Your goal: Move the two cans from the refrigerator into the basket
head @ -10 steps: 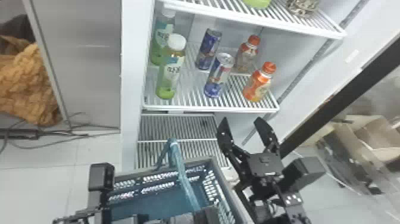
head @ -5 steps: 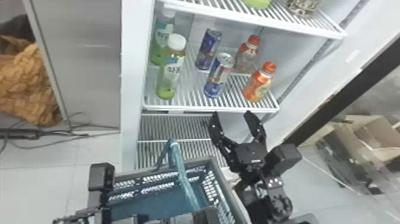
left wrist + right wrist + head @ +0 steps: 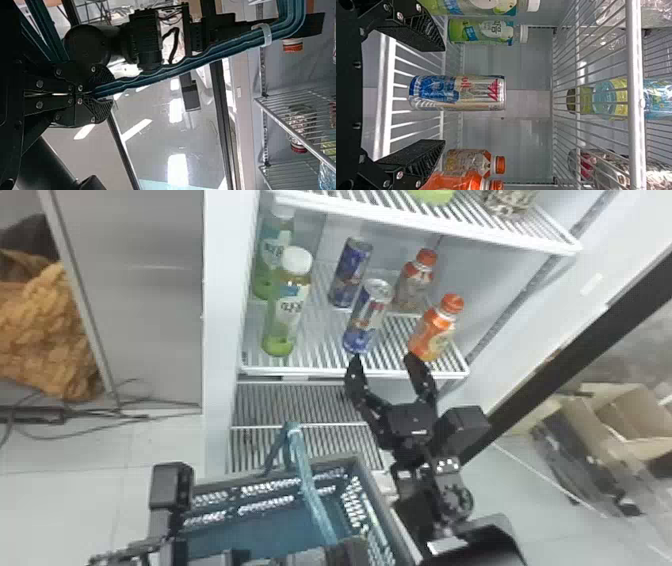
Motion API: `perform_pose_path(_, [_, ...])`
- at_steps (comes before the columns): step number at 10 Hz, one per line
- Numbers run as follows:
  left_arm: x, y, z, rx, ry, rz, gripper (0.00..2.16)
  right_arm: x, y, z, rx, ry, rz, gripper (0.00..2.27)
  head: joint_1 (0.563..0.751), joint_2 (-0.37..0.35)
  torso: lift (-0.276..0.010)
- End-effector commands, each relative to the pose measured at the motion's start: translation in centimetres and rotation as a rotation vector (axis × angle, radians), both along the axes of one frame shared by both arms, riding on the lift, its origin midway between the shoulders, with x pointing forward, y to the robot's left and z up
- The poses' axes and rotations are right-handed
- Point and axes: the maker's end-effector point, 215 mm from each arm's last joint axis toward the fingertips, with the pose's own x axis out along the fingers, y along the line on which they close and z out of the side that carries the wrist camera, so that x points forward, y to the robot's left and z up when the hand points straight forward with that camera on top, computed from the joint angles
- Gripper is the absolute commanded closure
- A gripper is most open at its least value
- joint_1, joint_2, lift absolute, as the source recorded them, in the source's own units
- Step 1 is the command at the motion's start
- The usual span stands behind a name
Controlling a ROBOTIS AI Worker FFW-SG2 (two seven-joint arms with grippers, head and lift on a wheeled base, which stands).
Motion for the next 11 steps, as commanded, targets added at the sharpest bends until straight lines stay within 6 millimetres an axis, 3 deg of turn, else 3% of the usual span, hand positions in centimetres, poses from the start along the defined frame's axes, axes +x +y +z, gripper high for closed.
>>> perform_pose_path(1, [0.0, 0.0, 0.0, -0.001, 0.002, 0.000, 1.18, 1.3, 0.4, 0.0, 0.007, -0.012, 0.009, 0.20, 0.695, -0.350, -0.276])
perform_pose_path(11, [-0.1, -0.2, 0.1, -0.004, 0.004, -0.004, 1.18, 7.2, 0.0, 0.7, -0.023, -0.062, 0.010, 0.20, 0.695, -0.350, -0.276])
